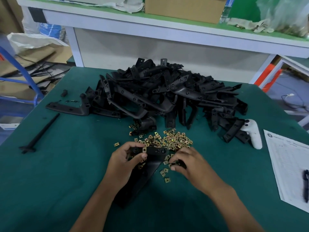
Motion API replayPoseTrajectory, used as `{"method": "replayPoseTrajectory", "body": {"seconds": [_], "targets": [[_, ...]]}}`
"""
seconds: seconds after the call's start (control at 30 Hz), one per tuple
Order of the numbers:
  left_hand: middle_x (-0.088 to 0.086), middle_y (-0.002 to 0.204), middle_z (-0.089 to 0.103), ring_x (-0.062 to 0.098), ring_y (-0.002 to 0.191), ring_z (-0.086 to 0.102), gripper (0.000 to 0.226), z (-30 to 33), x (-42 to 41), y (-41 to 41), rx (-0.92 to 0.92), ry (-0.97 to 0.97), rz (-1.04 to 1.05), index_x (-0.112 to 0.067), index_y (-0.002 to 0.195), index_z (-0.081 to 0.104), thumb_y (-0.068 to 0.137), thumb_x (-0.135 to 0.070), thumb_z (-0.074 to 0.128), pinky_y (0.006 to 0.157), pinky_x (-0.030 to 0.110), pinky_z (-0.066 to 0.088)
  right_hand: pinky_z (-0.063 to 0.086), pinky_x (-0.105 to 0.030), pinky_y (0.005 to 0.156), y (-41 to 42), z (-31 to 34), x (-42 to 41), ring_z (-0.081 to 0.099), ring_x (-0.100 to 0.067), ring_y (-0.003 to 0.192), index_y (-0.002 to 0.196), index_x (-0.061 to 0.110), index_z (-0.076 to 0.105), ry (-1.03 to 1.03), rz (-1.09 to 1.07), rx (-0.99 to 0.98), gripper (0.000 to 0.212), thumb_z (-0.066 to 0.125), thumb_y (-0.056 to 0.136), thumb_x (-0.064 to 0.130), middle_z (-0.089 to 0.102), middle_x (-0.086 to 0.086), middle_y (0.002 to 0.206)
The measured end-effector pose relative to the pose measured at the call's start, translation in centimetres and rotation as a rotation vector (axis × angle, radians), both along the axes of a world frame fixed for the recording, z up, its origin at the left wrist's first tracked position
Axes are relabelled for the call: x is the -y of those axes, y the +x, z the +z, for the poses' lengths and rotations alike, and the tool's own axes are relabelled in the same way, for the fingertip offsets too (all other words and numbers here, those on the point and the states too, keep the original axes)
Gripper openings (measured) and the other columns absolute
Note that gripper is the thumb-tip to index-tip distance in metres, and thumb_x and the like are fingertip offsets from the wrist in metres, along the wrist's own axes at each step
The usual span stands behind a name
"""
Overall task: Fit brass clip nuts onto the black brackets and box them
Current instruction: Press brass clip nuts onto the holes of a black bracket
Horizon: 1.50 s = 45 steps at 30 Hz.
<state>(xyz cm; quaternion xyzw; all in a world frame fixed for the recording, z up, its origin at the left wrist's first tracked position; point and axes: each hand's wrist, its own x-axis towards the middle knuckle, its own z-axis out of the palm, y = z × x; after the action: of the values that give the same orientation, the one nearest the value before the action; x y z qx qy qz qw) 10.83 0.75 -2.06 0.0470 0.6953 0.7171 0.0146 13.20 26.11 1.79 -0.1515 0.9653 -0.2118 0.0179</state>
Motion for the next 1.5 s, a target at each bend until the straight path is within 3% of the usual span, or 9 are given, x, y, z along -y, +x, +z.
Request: {"method": "replayPoseTrajectory", "body": {"seconds": [0.17, 0.3, 0.47, 0.57, 0.73, 0.87, 1.1, 1.23, 1.5], "targets": [[-0.01, 0.092, 0.075, 0.001, 0.081, 0.067, 0.028, -0.4, 0.1, 0.1, -0.011, -0.033, -0.02, -0.042, 0.097, 0.072, 0.07, -0.045, 0.08, 0.074, 0.013, 0.051, 0.042, -0.019, 0.085, 0.3, 0.0, 0.1, 0.046, -0.002, 0.103, 0.094, 0.032, 0.06, -0.058, -0.002, -0.021, 0.012, 0.07, 0.093, 0.038, 0.05, 0.02, 0.101], [-0.007, 0.092, 0.075, 0.004, 0.083, 0.068, 0.03, -0.5, 0.1, 0.2, -0.017, -0.023, -0.058, -0.039, 0.098, 0.072, 0.07, -0.044, 0.082, 0.075, 0.017, 0.053, 0.04, -0.013, 0.065, 0.0, 1.0, 0.6, 0.05, 0.001, 0.071, 0.089, 0.029, 0.057, -0.408, -0.118, 0.055, 0.013, 0.065, 0.098, 0.025, 0.056, 0.024, 0.078], [-0.007, 0.087, 0.073, 0.006, 0.079, 0.067, 0.042, -0.4, -0.1, 0.2, -0.022, 0.041, -0.068, -0.035, 0.092, 0.07, 0.06, -0.048, 0.094, 0.071, 0.019, 0.055, 0.05, -0.028, 0.077, -0.9, 2.4, 1.6, 0.057, -0.007, 0.08, 0.101, 0.025, 0.058, -0.672, -0.154, 0.223, 0.002, 0.057, 0.103, 0.026, 0.061, 0.009, 0.087], [-0.009, 0.086, 0.069, 0.008, 0.08, 0.063, 0.053, -0.5, -0.2, 0.2, -0.045, 0.026, -0.043, -0.034, 0.09, 0.067, 0.052, -0.061, 0.093, 0.073, 0.021, 0.053, 0.053, -0.025, 0.076, -1.5, 3.2, 2.2, 0.061, -0.001, 0.08, 0.104, 0.024, 0.059, -0.734, -0.156, 0.248, 0.004, 0.056, 0.103, 0.022, 0.069, 0.008, 0.092], [-0.009, 0.085, 0.066, 0.009, 0.078, 0.06, 0.053, -0.6, -0.1, 0.1, -0.07, 0.009, -0.033, -0.033, 0.091, 0.065, 0.056, -0.064, 0.09, 0.074, 0.032, 0.049, 0.051, -0.022, 0.072, -2.1, 3.4, 3.0, 0.06, 0.004, 0.078, 0.108, 0.034, 0.064, -0.725, -0.134, 0.239, 0.022, 0.048, 0.106, 0.018, 0.061, 0.02, 0.085], [-0.009, 0.086, 0.067, 0.009, 0.079, 0.062, 0.053, -0.4, -0.1, 0.2, -0.074, -0.023, -0.032, -0.035, 0.092, 0.064, 0.058, -0.066, 0.088, 0.074, 0.029, 0.051, 0.05, -0.021, 0.071, -2.2, 3.4, 3.2, 0.058, 0.004, 0.074, 0.101, 0.039, 0.065, -0.728, -0.101, 0.241, 0.026, 0.049, 0.106, 0.02, 0.06, 0.023, 0.079], [-0.011, 0.085, 0.068, 0.007, 0.078, 0.063, 0.04, -0.2, -0.2, 0.3, -0.07, -0.015, -0.048, -0.034, 0.092, 0.064, 0.063, -0.047, 0.089, 0.072, 0.021, 0.051, 0.049, -0.012, 0.075, -2.5, 3.6, 3.1, 0.062, 0.009, 0.087, 0.1, 0.045, 0.071, -0.736, -0.065, 0.268, 0.027, 0.063, 0.1, 0.02, 0.07, 0.026, 0.095], [-0.011, 0.085, 0.067, 0.007, 0.078, 0.062, 0.05, -0.3, -0.1, 0.4, -0.085, -0.028, -0.047, -0.033, 0.095, 0.065, 0.06, -0.058, 0.09, 0.071, 0.019, 0.051, 0.044, -0.007, 0.075, -2.5, 3.6, 3.4, 0.061, 0.011, 0.088, 0.099, 0.043, 0.071, -0.65, -0.044, 0.288, 0.019, 0.061, 0.101, 0.027, 0.067, 0.03, 0.091], [-0.01, 0.086, 0.069, 0.007, 0.077, 0.064, 0.05, -0.2, -0.1, 0.4, -0.088, -0.047, -0.031, -0.034, 0.094, 0.065, 0.059, -0.061, 0.089, 0.071, 0.019, 0.052, 0.048, -0.031, 0.094, -3.0, 2.8, 4.0, 0.067, 0.003, 0.1, 0.101, 0.038, 0.071, -0.62, -0.072, 0.326, 0.007, 0.067, 0.097, 0.033, 0.075, 0.018, 0.102]]}}
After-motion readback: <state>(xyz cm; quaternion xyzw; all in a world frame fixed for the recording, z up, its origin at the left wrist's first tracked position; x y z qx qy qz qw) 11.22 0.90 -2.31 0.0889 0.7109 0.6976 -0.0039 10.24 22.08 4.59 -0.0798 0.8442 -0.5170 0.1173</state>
